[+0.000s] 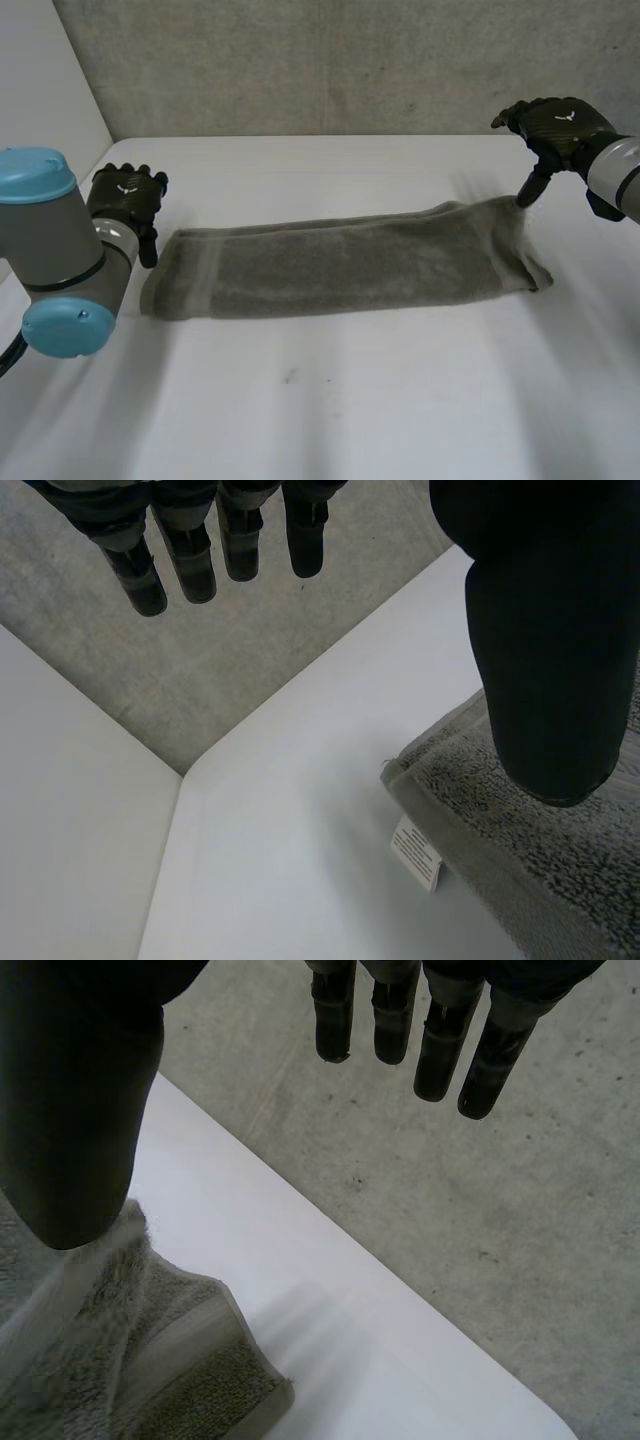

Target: Fold the towel.

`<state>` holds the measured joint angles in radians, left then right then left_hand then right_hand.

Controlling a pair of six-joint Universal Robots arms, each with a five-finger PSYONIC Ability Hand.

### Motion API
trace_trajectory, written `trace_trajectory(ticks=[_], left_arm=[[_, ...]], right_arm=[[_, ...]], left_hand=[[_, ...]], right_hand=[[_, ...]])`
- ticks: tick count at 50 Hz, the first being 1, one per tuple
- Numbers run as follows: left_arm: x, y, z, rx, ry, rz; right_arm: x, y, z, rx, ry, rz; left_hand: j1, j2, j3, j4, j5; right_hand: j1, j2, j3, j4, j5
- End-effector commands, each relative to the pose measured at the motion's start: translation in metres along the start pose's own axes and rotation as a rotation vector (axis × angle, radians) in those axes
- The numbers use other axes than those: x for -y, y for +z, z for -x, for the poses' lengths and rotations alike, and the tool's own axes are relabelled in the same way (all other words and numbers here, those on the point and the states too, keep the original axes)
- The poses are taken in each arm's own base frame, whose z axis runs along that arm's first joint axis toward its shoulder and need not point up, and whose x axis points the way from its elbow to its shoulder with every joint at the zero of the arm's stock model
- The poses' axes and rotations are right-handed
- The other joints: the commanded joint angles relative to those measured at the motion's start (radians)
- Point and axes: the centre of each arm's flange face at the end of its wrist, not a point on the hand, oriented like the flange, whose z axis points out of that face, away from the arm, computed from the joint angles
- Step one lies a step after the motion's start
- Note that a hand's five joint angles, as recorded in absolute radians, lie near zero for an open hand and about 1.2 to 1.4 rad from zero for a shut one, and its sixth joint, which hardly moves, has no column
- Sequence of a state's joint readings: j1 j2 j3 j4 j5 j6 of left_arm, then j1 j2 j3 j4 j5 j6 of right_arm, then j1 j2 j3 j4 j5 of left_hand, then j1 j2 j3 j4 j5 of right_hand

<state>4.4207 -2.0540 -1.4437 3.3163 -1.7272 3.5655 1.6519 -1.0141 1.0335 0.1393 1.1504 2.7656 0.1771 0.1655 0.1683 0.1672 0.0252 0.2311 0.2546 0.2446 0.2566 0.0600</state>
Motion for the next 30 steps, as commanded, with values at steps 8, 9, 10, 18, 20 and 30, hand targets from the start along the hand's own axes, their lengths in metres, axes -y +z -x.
trace_trajectory(ticks=[8, 9, 10, 18, 20, 30], left_arm=[[-0.005, -0.008, 0.003, 0.013, -0.003, -0.009], [-0.006, -0.008, 0.003, 0.013, -0.003, -0.006], [-0.007, -0.010, 0.002, 0.010, -0.002, -0.002], [-0.013, -0.012, -0.001, 0.007, -0.001, 0.000], [-0.013, -0.012, -0.001, 0.007, -0.001, -0.004], [-0.018, -0.013, -0.004, 0.003, 0.000, 0.001]], right_arm=[[-0.027, -0.037, 0.019, 0.035, -0.065, 0.056], [-0.035, -0.040, 0.023, 0.042, -0.078, 0.077], [-0.043, -0.044, 0.026, 0.049, -0.090, 0.102], [-0.081, -0.050, 0.023, 0.007, -0.144, 0.143], [-0.086, -0.048, 0.023, -0.001, -0.147, 0.137], [-0.113, -0.035, 0.022, -0.014, -0.134, 0.161]], left_hand=[[-0.003, 0.009, 0.006, 0.007, -0.025], [-0.003, 0.009, 0.006, 0.007, -0.025], [-0.003, 0.009, 0.006, 0.007, -0.025], [-0.003, 0.009, 0.006, 0.007, -0.025], [-0.003, 0.009, 0.006, 0.007, -0.025], [-0.003, 0.009, 0.006, 0.007, -0.025]], right_hand=[[0.095, 0.071, 0.081, 0.069, 0.091], [0.095, 0.071, 0.081, 0.069, 0.091], [0.095, 0.071, 0.081, 0.069, 0.091], [0.191, 0.168, 0.178, 0.166, 0.188], [0.189, 0.165, 0.175, 0.163, 0.185], [0.165, 0.142, 0.152, 0.140, 0.162]])
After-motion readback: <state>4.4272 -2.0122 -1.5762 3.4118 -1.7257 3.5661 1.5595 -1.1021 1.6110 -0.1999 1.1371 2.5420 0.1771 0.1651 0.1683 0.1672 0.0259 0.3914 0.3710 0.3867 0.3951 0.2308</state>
